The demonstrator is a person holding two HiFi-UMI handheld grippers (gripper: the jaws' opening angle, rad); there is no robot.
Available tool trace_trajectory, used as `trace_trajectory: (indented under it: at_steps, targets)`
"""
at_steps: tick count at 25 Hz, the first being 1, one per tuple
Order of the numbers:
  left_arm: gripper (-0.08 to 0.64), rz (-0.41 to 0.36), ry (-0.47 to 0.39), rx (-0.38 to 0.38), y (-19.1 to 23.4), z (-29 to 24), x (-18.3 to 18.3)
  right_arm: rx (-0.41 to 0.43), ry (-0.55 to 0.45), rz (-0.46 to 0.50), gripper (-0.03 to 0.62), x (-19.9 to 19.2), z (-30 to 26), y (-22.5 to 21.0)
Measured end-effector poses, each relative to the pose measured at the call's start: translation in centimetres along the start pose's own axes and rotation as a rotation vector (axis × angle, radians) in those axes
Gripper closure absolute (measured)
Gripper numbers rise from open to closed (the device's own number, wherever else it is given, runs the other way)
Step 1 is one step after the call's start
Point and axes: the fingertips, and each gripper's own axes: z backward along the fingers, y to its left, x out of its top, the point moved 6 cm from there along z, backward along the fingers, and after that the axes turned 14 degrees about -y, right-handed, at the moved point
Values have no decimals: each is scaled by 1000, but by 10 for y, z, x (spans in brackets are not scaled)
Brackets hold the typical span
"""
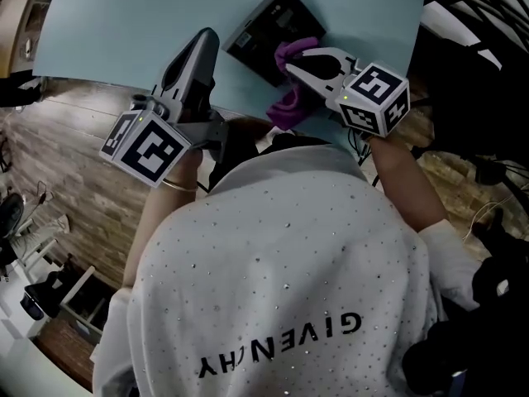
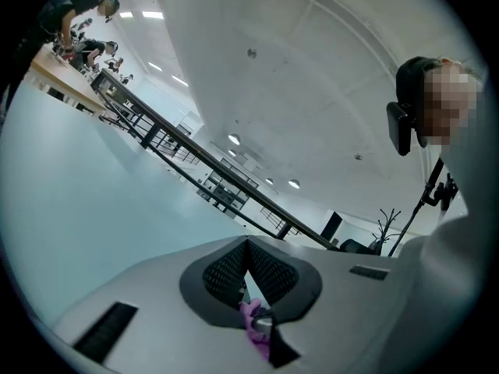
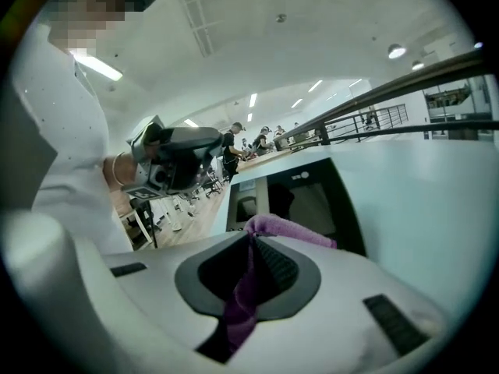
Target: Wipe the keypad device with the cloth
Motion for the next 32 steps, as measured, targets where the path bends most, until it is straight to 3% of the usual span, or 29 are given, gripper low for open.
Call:
trace_trajectory:
  at_steps: [10,23,26,29,32]
  targets:
    - [560,-22,-29,10,-9,11,4,-202,54,61,569,7,22,-50]
    - [560,-24,-57,35,-6,28,9,-316,67,45,569,2,32,-68]
    - [560,-23,-59,38,-7,32,10,-220,22,46,569,9,25,-46]
    - [560,-21,-63,43,-8,36,9,7,-36,29,569,12,11,-2]
    - [560,-17,-60,35,-11,37,7,193,14,56,569,-1,-1,35]
